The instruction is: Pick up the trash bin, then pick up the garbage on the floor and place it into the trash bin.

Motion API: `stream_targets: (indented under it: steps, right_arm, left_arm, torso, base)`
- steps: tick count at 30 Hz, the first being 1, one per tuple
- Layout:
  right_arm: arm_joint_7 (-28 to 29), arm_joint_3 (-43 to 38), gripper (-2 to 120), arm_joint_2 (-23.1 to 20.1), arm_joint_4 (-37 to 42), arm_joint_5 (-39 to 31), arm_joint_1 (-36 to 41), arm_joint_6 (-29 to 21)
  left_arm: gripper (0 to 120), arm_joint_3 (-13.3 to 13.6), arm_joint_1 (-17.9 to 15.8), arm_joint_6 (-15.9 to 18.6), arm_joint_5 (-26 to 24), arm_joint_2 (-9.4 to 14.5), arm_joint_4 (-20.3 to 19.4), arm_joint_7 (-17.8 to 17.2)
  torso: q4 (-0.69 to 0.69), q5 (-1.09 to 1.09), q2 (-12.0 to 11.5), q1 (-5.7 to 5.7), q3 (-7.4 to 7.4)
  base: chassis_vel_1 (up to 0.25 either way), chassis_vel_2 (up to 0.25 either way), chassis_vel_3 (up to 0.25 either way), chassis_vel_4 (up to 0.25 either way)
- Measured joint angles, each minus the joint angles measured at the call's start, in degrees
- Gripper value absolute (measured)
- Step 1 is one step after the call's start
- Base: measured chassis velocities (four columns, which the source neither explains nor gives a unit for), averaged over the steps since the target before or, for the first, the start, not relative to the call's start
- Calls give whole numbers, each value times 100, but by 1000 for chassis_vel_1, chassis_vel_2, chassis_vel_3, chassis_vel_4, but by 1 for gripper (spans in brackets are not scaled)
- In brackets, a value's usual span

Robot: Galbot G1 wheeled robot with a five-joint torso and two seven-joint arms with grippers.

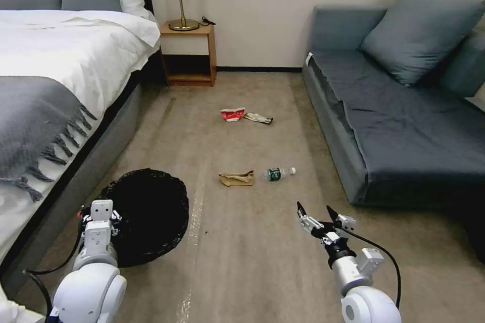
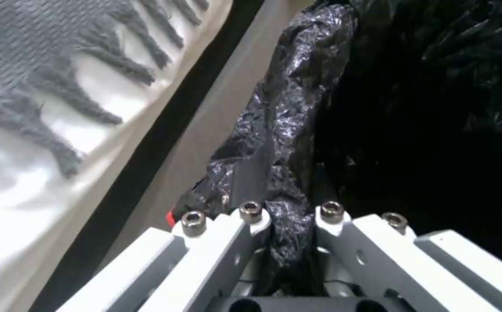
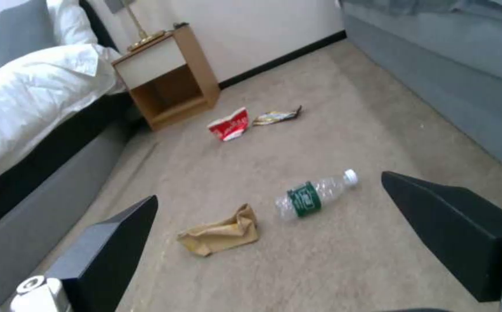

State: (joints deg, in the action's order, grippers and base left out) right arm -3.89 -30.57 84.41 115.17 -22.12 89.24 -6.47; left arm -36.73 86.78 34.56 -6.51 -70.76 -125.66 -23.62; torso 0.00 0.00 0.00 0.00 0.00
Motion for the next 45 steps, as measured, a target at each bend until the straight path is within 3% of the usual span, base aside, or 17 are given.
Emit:
stream_targets:
  steps: [45]
  right_arm:
    - [-22, 8, 100, 0, -89, 42, -17, 28]
  left_arm:
    - [0, 54, -59, -210, 44, -76, 279, 25]
  torso:
    - [0, 0, -1, 0, 0]
  base:
    - [-129, 128, 126, -125]
